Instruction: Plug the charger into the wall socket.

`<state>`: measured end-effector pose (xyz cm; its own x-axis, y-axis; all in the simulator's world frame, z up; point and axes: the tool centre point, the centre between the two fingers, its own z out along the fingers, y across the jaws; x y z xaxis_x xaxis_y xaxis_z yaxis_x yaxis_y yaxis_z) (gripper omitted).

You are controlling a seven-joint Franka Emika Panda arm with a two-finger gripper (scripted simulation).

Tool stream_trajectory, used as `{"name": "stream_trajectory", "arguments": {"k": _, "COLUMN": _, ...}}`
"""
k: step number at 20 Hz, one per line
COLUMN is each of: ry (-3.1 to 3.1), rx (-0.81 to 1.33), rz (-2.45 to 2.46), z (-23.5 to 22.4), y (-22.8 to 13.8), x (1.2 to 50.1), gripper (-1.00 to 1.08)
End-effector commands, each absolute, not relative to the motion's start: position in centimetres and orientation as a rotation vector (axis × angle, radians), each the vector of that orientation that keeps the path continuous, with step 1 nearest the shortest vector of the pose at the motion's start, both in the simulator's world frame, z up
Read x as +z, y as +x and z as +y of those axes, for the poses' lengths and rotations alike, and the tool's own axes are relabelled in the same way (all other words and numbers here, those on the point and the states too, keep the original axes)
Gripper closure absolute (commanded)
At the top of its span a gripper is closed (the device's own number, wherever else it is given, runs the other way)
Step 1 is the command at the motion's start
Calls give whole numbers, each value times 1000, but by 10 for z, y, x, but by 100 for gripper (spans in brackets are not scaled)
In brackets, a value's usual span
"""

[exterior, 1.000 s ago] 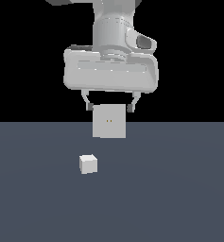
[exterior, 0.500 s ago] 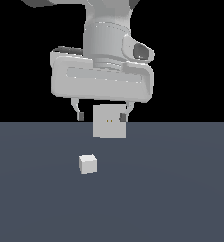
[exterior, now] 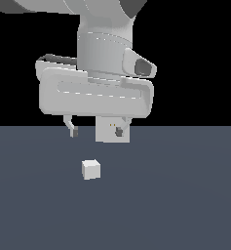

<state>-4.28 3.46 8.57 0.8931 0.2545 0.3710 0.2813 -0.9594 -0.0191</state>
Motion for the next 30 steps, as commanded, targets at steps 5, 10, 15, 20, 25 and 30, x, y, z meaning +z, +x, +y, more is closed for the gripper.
{"name": "stream_trajectory", "arguments": {"k": 5, "ry": -2940, "rx": -665, "rz": -502, "z": 43, "y": -46, "x": 74, "gripper": -92}}
{"name": "stream_trajectory", "arguments": {"k": 10, "ry": -2915, "rx": -710, "rz": -544, "z": 47, "y": -48, "x": 67, "gripper": -92}}
{"name": "stream_trajectory", "arguments": {"k": 15, "ry": -2904, "rx": -730, "rz": -565, "z": 49, "y": -49, "x": 63, "gripper": -92}}
{"name": "stream_trajectory", "arguments": {"k": 20, "ry": -2905, "rx": -728, "rz": -564, "z": 49, "y": -49, "x": 62, "gripper": -92}}
{"name": "stream_trajectory", "arguments": {"k": 25, "ry": -2906, "rx": -728, "rz": -565, "z": 49, "y": -50, "x": 50, "gripper": -92}}
{"name": "stream_trajectory", "arguments": {"k": 30, "ry": -2906, "rx": -729, "rz": -569, "z": 49, "y": -50, "x": 27, "gripper": -92}}
